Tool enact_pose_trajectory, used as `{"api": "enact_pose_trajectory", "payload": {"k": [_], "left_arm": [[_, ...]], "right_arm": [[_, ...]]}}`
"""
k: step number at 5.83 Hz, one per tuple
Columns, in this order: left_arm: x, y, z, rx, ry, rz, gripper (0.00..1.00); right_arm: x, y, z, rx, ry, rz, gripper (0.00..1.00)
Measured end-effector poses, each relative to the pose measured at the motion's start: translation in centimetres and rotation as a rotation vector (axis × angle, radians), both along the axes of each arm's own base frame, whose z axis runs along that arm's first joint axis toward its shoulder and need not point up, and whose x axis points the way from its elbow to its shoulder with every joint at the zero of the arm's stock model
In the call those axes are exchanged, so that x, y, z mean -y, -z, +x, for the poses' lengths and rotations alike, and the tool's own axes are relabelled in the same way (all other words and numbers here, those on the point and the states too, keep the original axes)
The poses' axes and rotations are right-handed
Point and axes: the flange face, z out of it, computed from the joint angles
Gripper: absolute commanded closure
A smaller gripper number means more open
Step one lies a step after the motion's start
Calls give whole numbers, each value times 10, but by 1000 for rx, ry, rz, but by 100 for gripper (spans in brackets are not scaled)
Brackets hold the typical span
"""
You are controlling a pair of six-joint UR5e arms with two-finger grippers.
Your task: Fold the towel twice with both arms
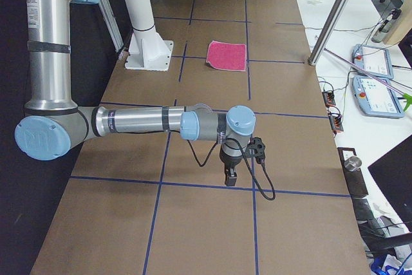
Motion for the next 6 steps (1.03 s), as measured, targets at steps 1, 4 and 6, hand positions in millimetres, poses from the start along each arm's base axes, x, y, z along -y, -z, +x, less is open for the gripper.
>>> {"api": "enact_pose_trajectory", "payload": {"k": [1,4,6], "left_arm": [[0,0,0,0,0,0,0],[7,6,1,1,2,10,0],[58,49,17,4,31,32,0]], "right_arm": [[0,0,0,2,0,1,0],[1,1,0,2,1,10,0],[33,35,-11,12,0,61,0]]}}
